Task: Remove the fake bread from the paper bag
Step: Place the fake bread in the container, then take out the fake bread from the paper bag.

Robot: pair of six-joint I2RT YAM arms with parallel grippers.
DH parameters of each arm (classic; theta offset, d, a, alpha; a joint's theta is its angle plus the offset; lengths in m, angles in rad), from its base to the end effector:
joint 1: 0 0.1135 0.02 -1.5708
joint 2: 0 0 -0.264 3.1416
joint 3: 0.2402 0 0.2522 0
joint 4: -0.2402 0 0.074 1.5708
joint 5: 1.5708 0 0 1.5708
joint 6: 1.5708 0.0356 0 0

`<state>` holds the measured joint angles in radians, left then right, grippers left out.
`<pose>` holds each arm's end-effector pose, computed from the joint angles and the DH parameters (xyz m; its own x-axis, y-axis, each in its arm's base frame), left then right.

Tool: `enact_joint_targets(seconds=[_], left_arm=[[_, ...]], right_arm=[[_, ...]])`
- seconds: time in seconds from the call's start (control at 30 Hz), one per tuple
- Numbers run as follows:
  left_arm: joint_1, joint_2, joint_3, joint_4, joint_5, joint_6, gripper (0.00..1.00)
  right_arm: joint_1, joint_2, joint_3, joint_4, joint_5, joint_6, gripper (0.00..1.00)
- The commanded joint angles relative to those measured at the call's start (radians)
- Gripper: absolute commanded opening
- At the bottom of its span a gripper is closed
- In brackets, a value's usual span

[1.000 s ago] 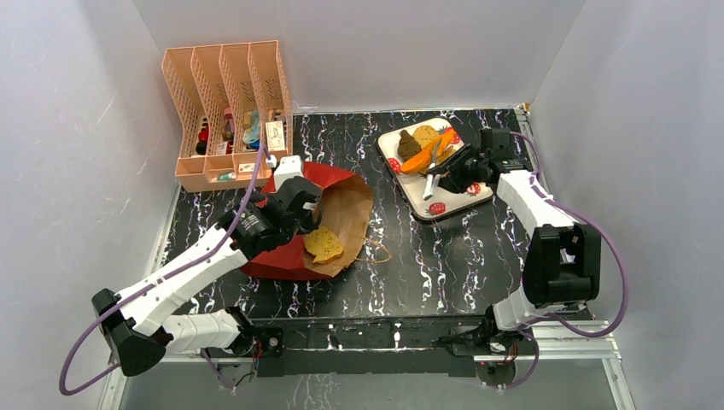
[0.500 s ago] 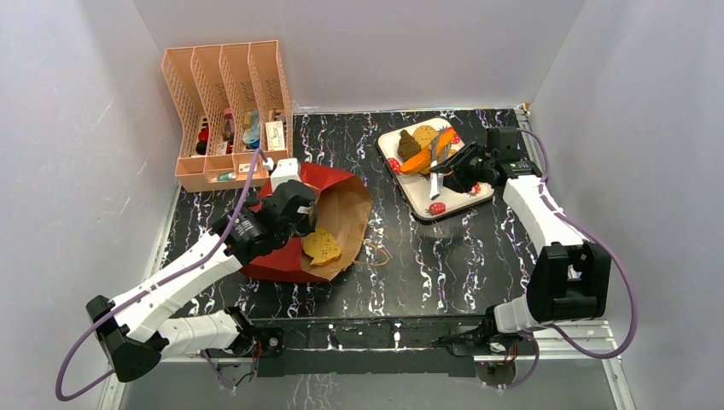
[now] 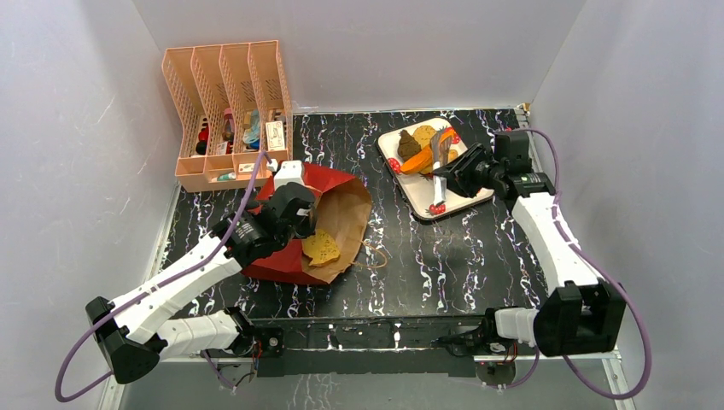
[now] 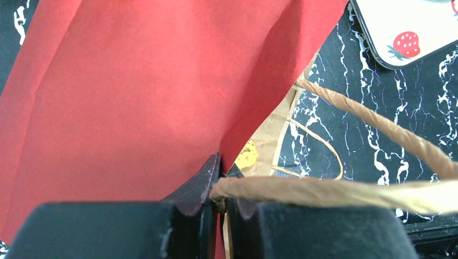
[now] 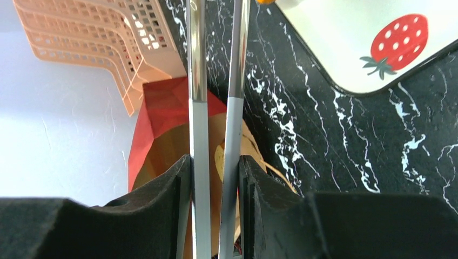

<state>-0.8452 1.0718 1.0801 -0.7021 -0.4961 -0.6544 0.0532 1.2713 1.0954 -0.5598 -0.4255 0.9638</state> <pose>0.1581 -0.1527 0.3400 -0.5893 -0.1423 -0.7953 0.0711 0.9714 -0.2265 0.2715 0.0292 0.3105 -0.6730 0.7134 -0.1953 0.3485 0.5388 0.7669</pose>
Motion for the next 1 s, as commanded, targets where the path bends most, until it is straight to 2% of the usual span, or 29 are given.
enact_joint_targets(seconds=[0.0,0.07,0.43,0.67,0.97], left_arm=[[0.006,-0.021,-0.008,0.028,0.006,0.037,0.07],[0.006,-0.015,-0.012,0.032,0.012,0.042,0.07],[0.006,0.006,-0.017,0.055,0.027,0.051,0.07],[0.006,0.013,-0.010,0.065,0.034,0.057,0.07],[0.006,0.016,-0.003,0.070,0.047,0.064,0.07]], right_arm=[[0.044,-0.098,-0.012,0.016,-0.020,-0.033,0.30],[0.075,-0.117,-0.019,0.002,-0.023,-0.039,0.30],[0.459,-0.171,-0.046,-0.064,0.079,-0.014,0.29],[0.578,-0.203,-0.088,-0.113,0.072,-0.032,0.28],[0.617,-0.232,-0.205,-0.050,-0.033,-0.025,0.28]])
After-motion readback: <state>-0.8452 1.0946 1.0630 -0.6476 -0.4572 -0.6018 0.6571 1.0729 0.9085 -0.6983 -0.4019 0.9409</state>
